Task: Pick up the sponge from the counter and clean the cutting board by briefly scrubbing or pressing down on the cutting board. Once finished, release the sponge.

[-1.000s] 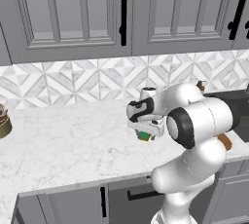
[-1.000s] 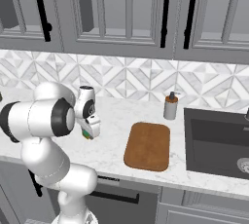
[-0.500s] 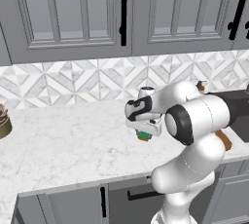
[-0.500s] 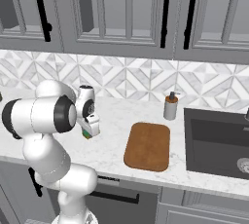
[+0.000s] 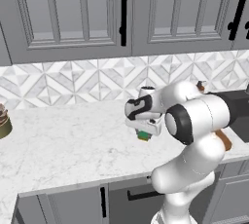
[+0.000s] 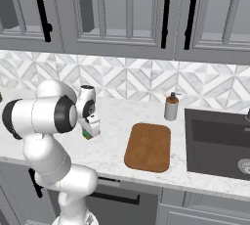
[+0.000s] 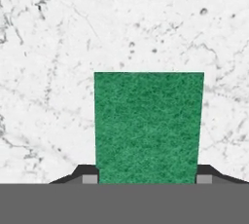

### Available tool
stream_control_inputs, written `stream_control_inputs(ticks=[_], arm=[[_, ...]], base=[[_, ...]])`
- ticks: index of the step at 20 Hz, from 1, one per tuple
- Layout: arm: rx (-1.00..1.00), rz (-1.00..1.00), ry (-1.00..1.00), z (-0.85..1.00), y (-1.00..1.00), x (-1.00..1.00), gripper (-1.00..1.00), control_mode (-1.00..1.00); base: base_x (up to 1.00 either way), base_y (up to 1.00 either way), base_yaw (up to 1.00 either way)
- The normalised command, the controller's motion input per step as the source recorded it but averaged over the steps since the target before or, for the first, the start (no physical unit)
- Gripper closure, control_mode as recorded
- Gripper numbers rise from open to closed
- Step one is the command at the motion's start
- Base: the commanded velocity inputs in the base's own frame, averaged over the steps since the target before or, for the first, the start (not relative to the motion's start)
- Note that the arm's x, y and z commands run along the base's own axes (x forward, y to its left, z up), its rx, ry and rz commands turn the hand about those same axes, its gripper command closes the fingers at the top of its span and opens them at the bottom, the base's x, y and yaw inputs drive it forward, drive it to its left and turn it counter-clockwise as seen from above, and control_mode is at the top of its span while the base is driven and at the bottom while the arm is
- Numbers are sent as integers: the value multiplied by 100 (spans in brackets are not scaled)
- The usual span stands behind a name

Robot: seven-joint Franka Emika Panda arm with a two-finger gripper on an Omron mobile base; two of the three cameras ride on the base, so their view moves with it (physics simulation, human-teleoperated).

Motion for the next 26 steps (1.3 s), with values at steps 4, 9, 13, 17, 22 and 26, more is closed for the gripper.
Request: stream_control_inputs(ticks=[4, 9, 13, 17, 22, 26], arm=[[0, 0, -10, 26, -1, -43, 100, -100], [0, 5, -6, 14, -17, -75, 100, -100], [0, 13, 0, 6, -70, -81, 100, -100], [0, 16, 0, 8, -68, -50, 100, -100], [0, 14, 0, 3, -75, -48, 100, -100], [0, 14, 1, 28, -73, -21, 100, -100]], base=[[0, 0, 0], [0, 0, 0], [0, 0, 0], [0, 0, 0], [0, 0, 0], [0, 0, 0]])
